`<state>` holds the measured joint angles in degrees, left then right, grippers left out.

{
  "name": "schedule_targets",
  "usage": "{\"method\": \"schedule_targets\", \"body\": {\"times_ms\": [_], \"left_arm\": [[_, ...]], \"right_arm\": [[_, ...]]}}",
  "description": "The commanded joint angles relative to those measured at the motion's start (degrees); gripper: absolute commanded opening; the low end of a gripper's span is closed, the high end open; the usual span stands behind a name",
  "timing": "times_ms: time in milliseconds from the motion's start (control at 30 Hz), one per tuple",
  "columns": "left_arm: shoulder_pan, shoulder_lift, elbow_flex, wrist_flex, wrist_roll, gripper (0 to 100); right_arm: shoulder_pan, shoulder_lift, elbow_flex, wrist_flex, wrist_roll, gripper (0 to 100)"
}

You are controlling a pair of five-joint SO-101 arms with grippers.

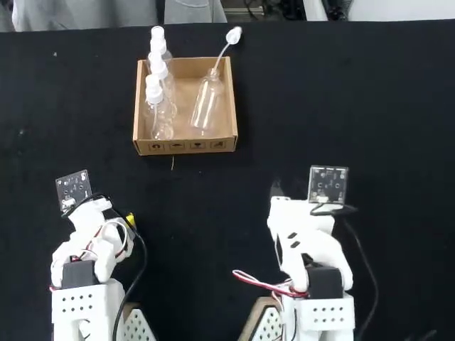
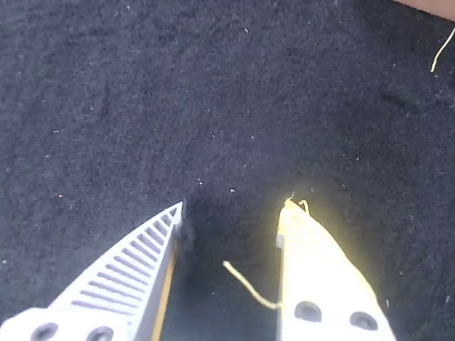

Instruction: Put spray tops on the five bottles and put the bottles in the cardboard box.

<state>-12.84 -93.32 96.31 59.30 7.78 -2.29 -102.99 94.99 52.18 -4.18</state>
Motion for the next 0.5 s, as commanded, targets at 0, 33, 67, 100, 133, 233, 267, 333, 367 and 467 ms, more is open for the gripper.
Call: {"method": "schedule_targets", "body": {"times_ms": [0,33,67,100,133,233,267,333,367,467], "left_arm": [[-0.48,-0.70,1.54,0.26,-0.09,20],[-0.48,-0.70,1.54,0.26,-0.09,20],[-0.48,-0.70,1.54,0.26,-0.09,20],[-0.48,-0.70,1.54,0.26,-0.09,20],[-0.48,-0.70,1.54,0.26,-0.09,20],[-0.48,-0.70,1.54,0.26,-0.09,20],[-0.48,-0.70,1.54,0.26,-0.09,20],[-0.48,-0.70,1.54,0.26,-0.09,20],[-0.48,-0.70,1.54,0.26,-0.09,20],[-0.48,-0.70,1.54,0.26,-0.09,20]], "right_arm": [[1.32,-5.14,0.66,-1.49,1.23,8.1],[1.32,-5.23,0.92,-1.41,1.23,8.2],[1.32,-5.49,1.36,-1.32,1.23,8.2],[1.32,-5.49,1.45,-0.97,1.23,8.3],[1.32,-5.49,1.45,-0.88,1.23,8.4],[1.23,-5.58,1.45,-0.97,1.23,8.6],[1.23,-5.58,1.45,-0.97,1.14,8.6],[1.23,-5.58,1.45,-0.97,1.14,8.6],[1.23,-5.58,1.45,-0.97,1.14,8.6],[1.23,-5.41,1.45,-0.70,1.14,8.3]]}}
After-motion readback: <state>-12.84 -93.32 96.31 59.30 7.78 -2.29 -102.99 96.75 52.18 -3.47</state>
